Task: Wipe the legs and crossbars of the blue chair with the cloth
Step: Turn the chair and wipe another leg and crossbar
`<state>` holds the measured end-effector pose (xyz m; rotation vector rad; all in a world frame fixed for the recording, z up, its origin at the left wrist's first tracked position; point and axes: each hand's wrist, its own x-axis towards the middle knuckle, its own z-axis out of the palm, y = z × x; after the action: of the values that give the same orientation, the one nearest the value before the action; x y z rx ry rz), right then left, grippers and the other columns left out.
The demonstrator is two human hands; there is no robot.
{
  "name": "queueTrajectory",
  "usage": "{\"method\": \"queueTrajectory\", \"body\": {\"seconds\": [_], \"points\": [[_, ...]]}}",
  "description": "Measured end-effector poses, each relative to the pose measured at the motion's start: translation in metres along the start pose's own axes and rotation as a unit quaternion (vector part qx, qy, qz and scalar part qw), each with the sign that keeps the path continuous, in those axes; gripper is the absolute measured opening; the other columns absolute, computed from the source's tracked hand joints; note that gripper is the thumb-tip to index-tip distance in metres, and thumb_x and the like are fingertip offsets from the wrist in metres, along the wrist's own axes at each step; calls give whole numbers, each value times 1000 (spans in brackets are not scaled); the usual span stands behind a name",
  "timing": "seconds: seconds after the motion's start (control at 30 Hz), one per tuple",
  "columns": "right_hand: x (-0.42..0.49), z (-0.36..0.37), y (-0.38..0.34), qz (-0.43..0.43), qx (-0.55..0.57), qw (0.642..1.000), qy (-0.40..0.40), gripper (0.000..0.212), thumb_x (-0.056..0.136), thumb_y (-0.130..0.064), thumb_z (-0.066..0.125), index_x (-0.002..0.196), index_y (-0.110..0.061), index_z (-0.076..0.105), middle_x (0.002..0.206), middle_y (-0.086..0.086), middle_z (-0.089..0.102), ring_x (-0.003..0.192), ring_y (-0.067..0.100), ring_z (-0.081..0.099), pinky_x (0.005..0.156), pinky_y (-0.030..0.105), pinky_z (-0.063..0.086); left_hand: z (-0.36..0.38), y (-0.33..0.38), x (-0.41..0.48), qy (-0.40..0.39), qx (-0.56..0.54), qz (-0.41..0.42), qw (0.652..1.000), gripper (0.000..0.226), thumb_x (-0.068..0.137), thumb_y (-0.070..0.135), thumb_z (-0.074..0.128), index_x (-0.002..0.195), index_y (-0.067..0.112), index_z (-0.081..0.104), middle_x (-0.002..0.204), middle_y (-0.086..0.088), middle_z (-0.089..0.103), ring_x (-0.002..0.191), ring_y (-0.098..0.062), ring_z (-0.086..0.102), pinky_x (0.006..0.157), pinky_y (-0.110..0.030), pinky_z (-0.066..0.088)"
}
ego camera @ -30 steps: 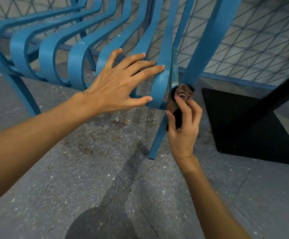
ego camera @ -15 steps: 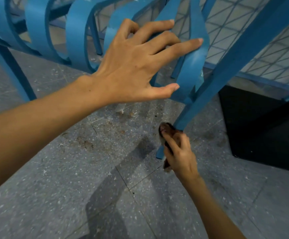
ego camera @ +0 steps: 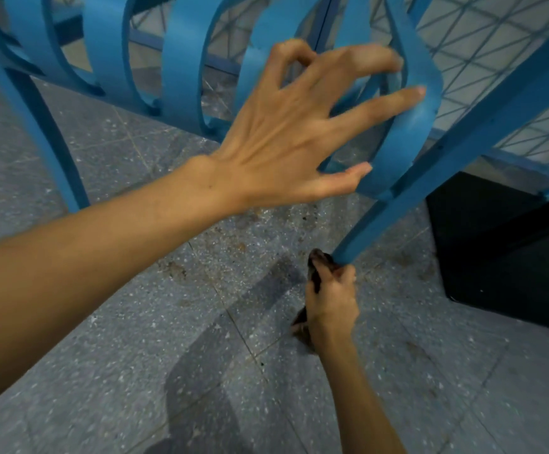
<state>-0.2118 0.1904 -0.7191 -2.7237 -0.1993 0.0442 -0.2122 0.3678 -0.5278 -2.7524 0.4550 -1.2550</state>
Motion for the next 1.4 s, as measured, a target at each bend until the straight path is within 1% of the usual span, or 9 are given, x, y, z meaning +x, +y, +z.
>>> {"method": "queueTrajectory", "body": {"seconds": [0.1,0.23,0.37,0.5,0.77,0.9,1.0,1.13,1.4], "points": [[-3,-10,3,35,154,987,-7,40,86,-16,66,125,-26,63,110,4,48,94,19,55,85,22,41,16,20,-41,103,-81,80,988,43,82,23,56,125,27,51,121,0,41,109,-15,46,92,-41,27],[-13,-38,-1,106,463,880,-29,33,85,-3,66,112,-21,69,116,5,69,105,15,64,95,28,49,32,64,-90,-189,-242,-60,950,41,93,41,45,131,25,48,122,3,54,110,-18,54,92,-35,33],[-14,-69,-7,141,595,776,-153,27,97,-25,52,122,-23,62,114,2,71,99,20,68,86,38,52,51,106,-77,-307,-576,-525,546,67,82,57,62,139,38,33,125,12,53,110,-10,55,97,-27,43],[0,-99,6,107,477,872,-18,20,95,-12,54,107,-19,68,94,0,74,82,14,68,73,28,48,81,95,-71,-165,-589,-701,368,44,76,13,71,117,13,58,87,-9,69,69,-19,64,57,-25,49],[38,-154,-9,-65,411,908,-55,35,90,1,53,120,-14,62,109,-5,71,99,1,65,78,12,50,71,140,-16,-26,-639,-537,550,64,80,-3,49,136,26,36,126,-8,60,114,-23,60,94,-48,51],[45,-148,-7,-92,366,926,-26,22,93,-15,59,114,-16,66,102,-6,73,98,4,67,91,32,54,113,180,-48,40,-556,-505,659,90,71,-18,49,148,19,21,143,3,29,130,1,33,108,-25,38],[48,-138,-4,-99,336,936,21,11,92,-24,62,100,-28,67,93,-6,73,93,10,68,88,46,54,148,196,-91,-44,-509,-550,660,93,68,-22,53,145,23,26,134,-3,30,119,-7,39,102,-25,42],[49,-135,-2,-113,324,939,31,10,91,-29,63,100,-28,67,91,-8,72,92,10,68,87,44,55,171,190,-123,-232,-507,-616,557,99,75,-22,53,144,42,21,126,9,28,100,-25,55,56,-30,58],[56,-131,-9,-145,286,945,58,8,90,-25,65,94,-19,69,77,-8,70,70,0,64,63,16,48,125,146,-51,-158,-562,-562,586,55,90,-8,43,137,20,39,116,0,58,103,-22,61,61,-17,46]]}}
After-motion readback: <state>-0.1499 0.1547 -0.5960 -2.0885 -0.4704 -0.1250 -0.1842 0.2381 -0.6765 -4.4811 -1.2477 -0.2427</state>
